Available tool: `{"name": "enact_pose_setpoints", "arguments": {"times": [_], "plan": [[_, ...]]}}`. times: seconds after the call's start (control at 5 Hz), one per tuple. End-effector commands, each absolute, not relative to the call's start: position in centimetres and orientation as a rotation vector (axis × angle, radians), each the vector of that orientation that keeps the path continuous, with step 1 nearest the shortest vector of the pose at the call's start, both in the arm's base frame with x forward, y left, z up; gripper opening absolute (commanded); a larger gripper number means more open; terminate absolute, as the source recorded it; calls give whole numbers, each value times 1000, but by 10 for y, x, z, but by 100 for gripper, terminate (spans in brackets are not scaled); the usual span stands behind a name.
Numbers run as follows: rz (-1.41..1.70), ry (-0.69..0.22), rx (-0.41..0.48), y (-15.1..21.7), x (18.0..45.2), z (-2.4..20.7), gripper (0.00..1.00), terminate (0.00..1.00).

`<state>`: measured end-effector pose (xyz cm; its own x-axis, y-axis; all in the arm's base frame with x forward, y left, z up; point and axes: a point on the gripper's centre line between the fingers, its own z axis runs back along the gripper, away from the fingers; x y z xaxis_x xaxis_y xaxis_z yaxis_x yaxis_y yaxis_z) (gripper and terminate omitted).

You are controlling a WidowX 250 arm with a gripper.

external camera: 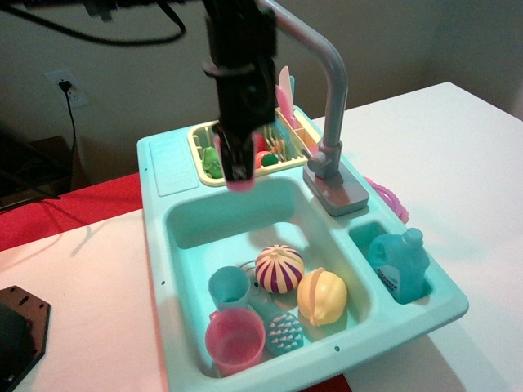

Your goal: Put cup from counter to sink

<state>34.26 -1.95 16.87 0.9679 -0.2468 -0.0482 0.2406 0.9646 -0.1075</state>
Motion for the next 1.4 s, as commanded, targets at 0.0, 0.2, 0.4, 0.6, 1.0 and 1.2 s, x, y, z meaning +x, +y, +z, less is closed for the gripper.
{"name": "enact_pose_setpoints", "arguments": {"times": [0.0,0.2,0.4,0.6,1.0,1.2], "plan": [[-266,34,-93,-37,346,166,0,0],[-252,57,-62,-32,344,140,0,0],[-235,76,-47,-24,341,118,0,0],[-230,86,-34,-16,339,104,0,0],[-207,107,-14,-8,334,104,100,0],[-184,109,-7,-6,333,112,100,0]]}}
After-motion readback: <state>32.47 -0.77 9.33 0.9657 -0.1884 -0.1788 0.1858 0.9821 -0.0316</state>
